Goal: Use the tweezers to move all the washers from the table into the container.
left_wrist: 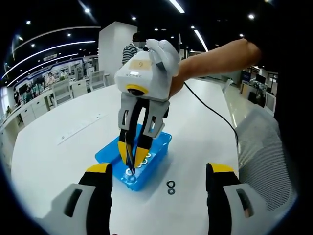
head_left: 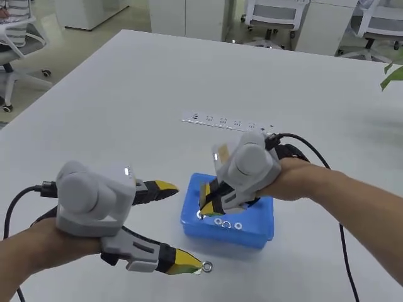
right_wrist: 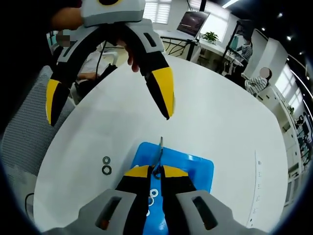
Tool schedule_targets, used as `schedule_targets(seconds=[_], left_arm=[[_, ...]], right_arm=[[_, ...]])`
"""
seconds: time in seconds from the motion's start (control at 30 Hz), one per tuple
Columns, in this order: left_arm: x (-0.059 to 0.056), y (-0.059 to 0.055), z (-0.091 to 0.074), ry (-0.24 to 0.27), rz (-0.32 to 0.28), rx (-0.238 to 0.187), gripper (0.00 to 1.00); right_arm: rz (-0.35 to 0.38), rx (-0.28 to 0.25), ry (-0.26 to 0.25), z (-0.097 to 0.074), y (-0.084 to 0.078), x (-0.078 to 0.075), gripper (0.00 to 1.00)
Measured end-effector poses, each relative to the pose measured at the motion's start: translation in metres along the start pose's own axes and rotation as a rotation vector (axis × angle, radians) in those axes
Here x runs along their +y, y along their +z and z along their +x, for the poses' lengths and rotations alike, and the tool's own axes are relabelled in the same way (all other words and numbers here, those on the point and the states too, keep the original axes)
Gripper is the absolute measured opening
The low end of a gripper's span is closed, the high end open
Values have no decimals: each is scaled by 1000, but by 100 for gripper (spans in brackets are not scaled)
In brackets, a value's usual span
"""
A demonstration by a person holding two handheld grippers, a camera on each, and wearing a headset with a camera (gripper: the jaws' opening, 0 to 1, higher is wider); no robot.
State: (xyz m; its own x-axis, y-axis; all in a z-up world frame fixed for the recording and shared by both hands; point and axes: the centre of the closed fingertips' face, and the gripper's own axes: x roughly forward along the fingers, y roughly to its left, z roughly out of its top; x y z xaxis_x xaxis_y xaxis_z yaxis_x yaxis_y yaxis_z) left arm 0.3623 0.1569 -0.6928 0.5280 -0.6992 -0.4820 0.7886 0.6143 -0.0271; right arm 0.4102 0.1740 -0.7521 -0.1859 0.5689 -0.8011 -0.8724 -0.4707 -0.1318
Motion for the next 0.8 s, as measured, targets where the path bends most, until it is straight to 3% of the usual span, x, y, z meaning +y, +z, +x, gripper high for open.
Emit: schedule_targets(seconds=[0.37,0.8], left_arm=[[16,5,7,2,47,7,55],[31,14,22,-9,95,10,29]], right_arm=[[20,15,19,9,-10,3,9],[28,12,20,9,-11,4,9]])
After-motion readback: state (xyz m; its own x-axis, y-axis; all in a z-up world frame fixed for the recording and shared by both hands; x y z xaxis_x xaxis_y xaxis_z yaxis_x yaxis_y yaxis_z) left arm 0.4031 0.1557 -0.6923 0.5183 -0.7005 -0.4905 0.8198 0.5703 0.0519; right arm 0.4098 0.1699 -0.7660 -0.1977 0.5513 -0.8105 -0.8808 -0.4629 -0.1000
